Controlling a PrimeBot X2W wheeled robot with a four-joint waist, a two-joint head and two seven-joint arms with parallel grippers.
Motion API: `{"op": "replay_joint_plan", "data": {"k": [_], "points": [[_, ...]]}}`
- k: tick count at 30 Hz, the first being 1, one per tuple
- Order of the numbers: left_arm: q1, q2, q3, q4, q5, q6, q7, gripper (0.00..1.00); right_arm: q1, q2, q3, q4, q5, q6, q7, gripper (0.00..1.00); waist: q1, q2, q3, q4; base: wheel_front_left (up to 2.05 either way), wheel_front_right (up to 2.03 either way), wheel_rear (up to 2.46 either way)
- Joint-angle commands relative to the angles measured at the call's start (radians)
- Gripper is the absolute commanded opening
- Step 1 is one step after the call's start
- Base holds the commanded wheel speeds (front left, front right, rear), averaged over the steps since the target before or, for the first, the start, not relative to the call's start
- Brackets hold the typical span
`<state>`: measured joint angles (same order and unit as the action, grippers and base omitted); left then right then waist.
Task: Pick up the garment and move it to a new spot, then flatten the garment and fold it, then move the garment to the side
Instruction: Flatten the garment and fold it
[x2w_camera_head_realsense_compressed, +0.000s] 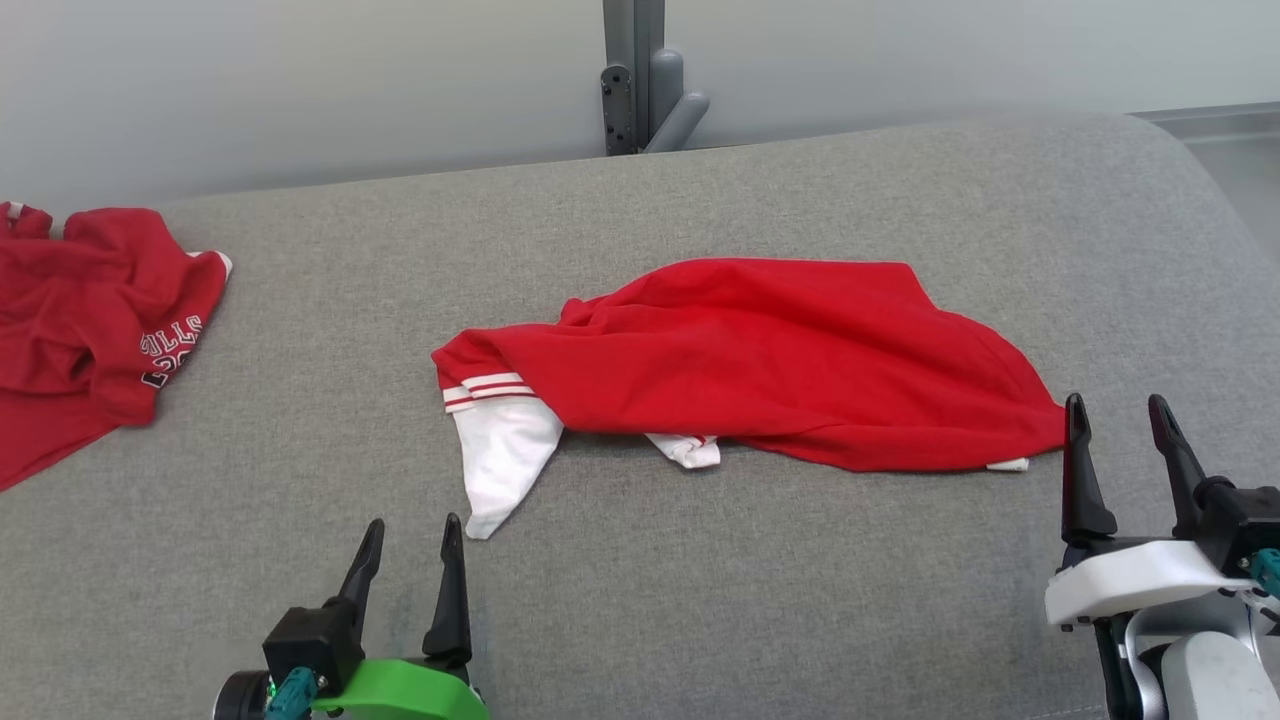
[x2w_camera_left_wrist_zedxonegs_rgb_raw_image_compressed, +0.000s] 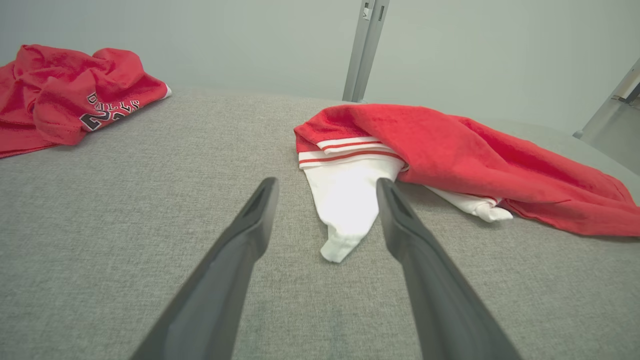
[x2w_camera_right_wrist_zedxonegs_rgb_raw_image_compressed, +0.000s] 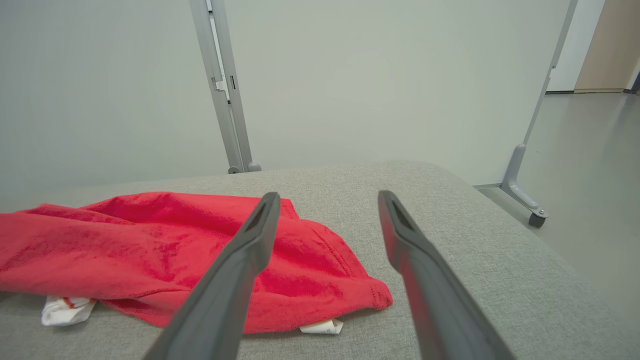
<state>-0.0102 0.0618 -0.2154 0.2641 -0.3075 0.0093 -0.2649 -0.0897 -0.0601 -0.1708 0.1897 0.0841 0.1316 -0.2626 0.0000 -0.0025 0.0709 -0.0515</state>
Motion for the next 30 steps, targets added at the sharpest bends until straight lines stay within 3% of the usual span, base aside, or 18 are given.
{"op": "replay_joint_plan", "data": {"k": [1, 17, 30], "points": [[0.018, 0.002, 0.006, 0.0, -0.003, 0.001, 0.001, 1.0, 0.021, 0.002, 0.002, -0.009, 0.002, -0.002, -0.003, 1.0, 0.0, 0.0025, -0.016, 0.004, 0.0, 0.0, 0.0], [0.026, -0.003, 0.011, 0.028, 0.012, -0.015, 0.001, 1.0, 0.06, 0.009, 0.014, -0.019, 0.045, -0.002, -0.003, 1.0, 0.0, 0.0025, -0.03, -0.008, 0.0, 0.0, 0.0], [-0.136, -0.005, -0.014, 0.269, 0.004, -0.025, 0.002, 1.0, 0.017, 0.009, 0.017, -0.031, 0.059, -0.002, -0.003, 1.0, 0.0, 0.0025, 0.058, -0.045, 0.0, 0.0, 0.0]]}}
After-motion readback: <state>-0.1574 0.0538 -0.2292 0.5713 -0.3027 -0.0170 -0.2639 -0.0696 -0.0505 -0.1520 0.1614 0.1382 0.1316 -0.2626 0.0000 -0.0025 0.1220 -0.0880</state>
